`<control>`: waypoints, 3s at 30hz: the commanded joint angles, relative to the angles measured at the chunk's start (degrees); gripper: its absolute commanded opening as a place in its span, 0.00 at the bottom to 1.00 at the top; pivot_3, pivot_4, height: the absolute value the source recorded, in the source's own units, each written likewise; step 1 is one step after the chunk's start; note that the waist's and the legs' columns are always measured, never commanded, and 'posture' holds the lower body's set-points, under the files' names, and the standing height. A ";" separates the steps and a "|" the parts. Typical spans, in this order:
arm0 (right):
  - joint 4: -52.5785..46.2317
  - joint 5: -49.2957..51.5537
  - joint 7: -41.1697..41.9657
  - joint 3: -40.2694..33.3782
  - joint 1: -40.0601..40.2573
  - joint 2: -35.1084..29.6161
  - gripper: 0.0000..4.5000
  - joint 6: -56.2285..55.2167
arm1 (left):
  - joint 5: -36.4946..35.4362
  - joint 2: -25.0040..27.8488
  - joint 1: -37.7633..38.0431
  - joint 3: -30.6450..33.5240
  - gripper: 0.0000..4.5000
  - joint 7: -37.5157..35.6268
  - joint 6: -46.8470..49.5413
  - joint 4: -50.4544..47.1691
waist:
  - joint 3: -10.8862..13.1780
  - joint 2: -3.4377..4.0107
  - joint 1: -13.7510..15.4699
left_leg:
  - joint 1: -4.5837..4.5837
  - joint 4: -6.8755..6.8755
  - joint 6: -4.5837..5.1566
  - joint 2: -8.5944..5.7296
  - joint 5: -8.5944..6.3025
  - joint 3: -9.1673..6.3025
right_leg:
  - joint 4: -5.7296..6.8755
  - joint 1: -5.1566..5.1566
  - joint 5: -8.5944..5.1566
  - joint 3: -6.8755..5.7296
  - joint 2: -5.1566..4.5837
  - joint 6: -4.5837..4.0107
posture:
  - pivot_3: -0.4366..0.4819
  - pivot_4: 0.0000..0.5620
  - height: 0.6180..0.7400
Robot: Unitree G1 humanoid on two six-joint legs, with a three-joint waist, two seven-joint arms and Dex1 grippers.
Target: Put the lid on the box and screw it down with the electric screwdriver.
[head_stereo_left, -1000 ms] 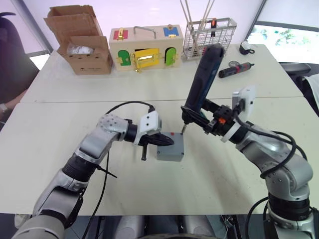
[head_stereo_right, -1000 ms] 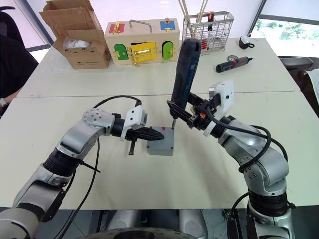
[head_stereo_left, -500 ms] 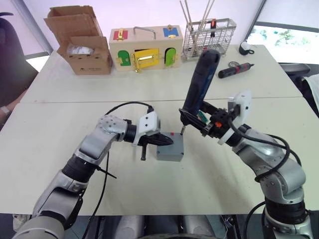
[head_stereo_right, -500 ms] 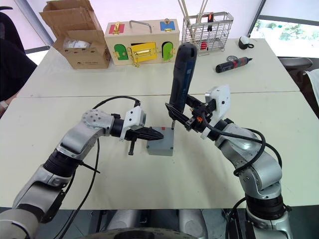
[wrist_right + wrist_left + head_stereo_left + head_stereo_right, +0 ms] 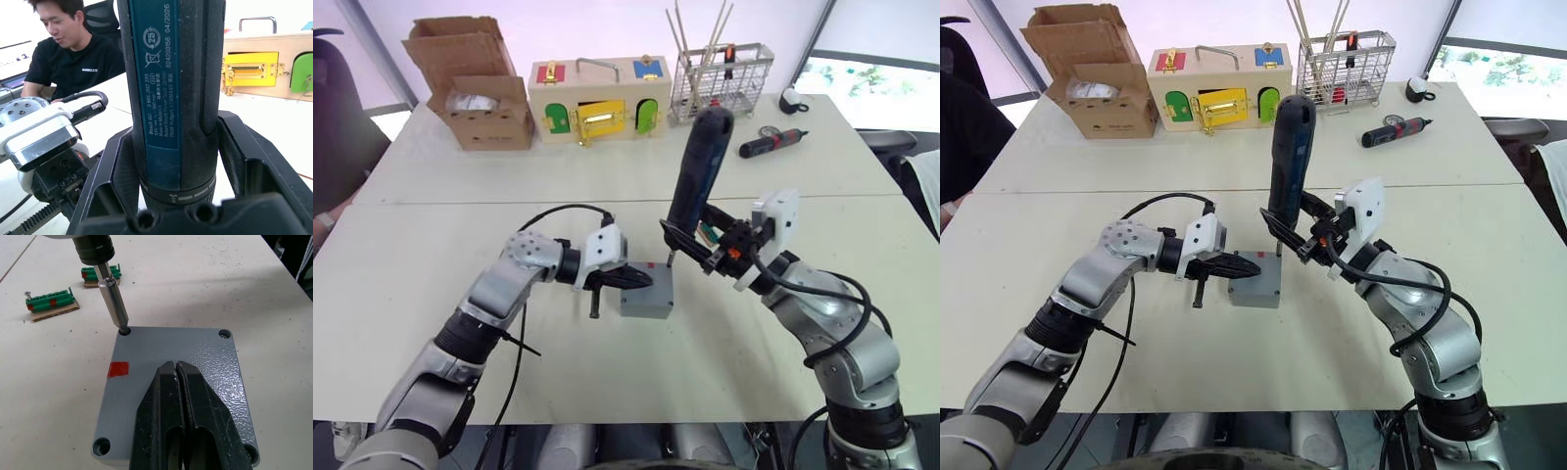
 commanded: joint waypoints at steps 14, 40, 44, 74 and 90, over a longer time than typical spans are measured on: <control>4.69 -5.44 -0.19 3.91 2.11 -1.93 0.44 2.81 | 3.69 0.35 0.73 -2.22 0.00 0.20 0.06 1.31 | -0.60 -0.31 0.05 | 0.02 -0.03 0.00 0.00 0.00 -0.07 | -0.05 0.03 0.00 -0.01 -0.01 0.00 | 0.48 0.27 1.00; 5.56 -6.66 -0.20 3.48 4.92 -2.81 0.44 3.02 | 3.99 0.21 0.65 -2.63 0.00 0.62 0.79 0.44 | -1.24 -0.59 0.24 | 1.05 -0.66 0.03 -0.01 -0.03 -0.45 | -0.98 1.33 -0.02 -0.14 -0.06 -0.03 | 0.48 0.27 1.00; 5.23 -6.18 -0.19 2.73 4.87 -3.07 0.44 3.12 | 3.87 -0.13 0.68 -2.73 0.00 0.89 1.09 0.35 | -1.24 -0.59 0.29 | 1.03 -0.66 0.03 -0.01 -0.03 -0.46 | -1.01 1.34 -0.02 -0.14 -0.08 -0.03 | 0.48 0.27 1.00; 40.73 20.52 21.10 -3.78 -29.12 -54.05 0.44 48.54 | -7.79 -0.62 -9.17 5.91 0.00 -4.14 6.45 -4.32 | 0.23 0.43 1.23 | -1.35 -0.47 -0.07 -0.16 0.08 0.04 | -1.01 -0.95 0.04 -0.04 -0.30 -0.04 | 0.48 0.27 1.00; 62.46 1.60 27.03 13.89 -35.14 -44.09 0.44 50.21 | -6.52 -0.12 -1.94 3.04 0.00 1.00 9.10 -15.23 | 0.40 0.45 0.31 | -1.12 -0.44 -0.04 0.04 0.12 0.40 | -0.20 -1.39 0.04 0.48 -0.08 -0.02 | 0.48 0.27 1.00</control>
